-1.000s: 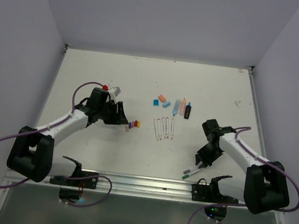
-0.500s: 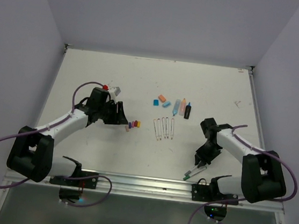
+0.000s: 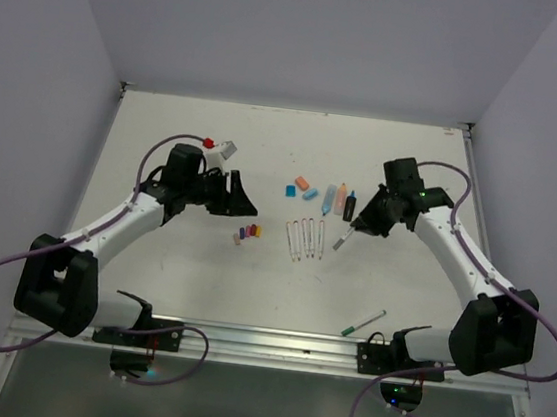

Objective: Open the pen caps

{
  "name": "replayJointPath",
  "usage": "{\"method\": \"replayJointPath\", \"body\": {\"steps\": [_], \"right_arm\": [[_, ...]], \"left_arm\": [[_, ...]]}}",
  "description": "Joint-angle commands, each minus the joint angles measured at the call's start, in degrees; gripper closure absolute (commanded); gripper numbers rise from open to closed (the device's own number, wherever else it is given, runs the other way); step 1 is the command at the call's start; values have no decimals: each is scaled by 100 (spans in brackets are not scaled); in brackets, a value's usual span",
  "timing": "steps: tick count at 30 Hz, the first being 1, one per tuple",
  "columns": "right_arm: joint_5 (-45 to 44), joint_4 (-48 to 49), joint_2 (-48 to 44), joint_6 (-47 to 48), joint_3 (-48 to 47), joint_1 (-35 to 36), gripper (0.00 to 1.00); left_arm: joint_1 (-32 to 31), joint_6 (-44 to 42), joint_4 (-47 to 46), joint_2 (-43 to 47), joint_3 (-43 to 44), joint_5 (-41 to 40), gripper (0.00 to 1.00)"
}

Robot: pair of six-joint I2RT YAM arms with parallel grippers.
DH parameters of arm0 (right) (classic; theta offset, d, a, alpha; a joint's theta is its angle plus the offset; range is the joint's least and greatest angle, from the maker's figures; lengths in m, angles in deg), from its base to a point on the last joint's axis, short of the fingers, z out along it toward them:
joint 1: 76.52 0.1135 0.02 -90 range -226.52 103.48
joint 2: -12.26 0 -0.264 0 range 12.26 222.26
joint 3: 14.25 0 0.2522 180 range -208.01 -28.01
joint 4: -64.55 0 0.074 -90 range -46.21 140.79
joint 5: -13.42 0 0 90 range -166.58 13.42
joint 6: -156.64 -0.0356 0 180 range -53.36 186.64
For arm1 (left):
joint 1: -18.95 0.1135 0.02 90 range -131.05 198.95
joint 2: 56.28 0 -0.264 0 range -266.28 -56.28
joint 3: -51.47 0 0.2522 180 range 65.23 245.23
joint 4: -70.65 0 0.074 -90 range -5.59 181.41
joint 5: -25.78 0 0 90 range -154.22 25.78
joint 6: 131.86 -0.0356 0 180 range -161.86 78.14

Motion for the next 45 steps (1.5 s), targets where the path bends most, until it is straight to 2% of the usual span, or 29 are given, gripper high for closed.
{"method": "replayJointPath", "body": {"steps": [1, 2, 5, 7, 11, 24, 30, 33, 36, 37, 38, 39, 42, 43, 45], "right_arm": [[1220, 1017, 31, 869, -596, 45, 100], [1937, 1204, 66, 948, -650, 45, 100], [2776, 1969, 146, 853, -729, 168, 100], [3007, 2478, 137, 748, -712, 326, 100], [3245, 2788, 181, 668, -756, 537, 100], [3140, 3210, 137, 299, -650, 783, 100], [3061, 3315, 190, 220, -641, 897, 100], [2982, 3351, 172, 193, -615, 924, 100], [2973, 3386, 163, 167, -615, 933, 100], [2973, 3395, 163, 158, -615, 924, 100], [2964, 3395, 163, 158, -606, 924, 100], [2947, 3412, 163, 167, -606, 924, 100], [2990, 3429, 190, 211, -563, 924, 79], [3069, 3439, 198, 237, -554, 924, 65], [3139, 3482, 207, 246, -492, 941, 59]], "left_arm": [[-85, 511, -1271, -140, 235, 1708, 41], [-242, 634, -1882, -175, 252, 2085, 40], [-620, 1021, -2421, -377, 366, 2396, 38], [-779, 1398, -2687, -517, 332, 2431, 36], [-964, 2040, -3645, -623, 156, 2554, 34], [-1078, 2006, -3417, -808, 235, 2484, 35], [-1140, 2059, -3452, -861, 296, 2449, 40], [-1149, 2068, -3461, -870, 288, 2467, 48], [-1166, 2068, -3453, -878, 270, 2502, 71], [-1158, 2059, -3453, -878, 261, 2519, 88], [-1166, 2033, -3435, -861, 261, 2519, 97], [-1158, 2006, -3400, -852, 252, 2519, 100], [-1158, 1962, -3347, -808, 252, 2493, 100], [-1158, 1962, -3338, -808, 252, 2484, 100], [-1158, 1971, -3338, -808, 270, 2502, 100]]}}
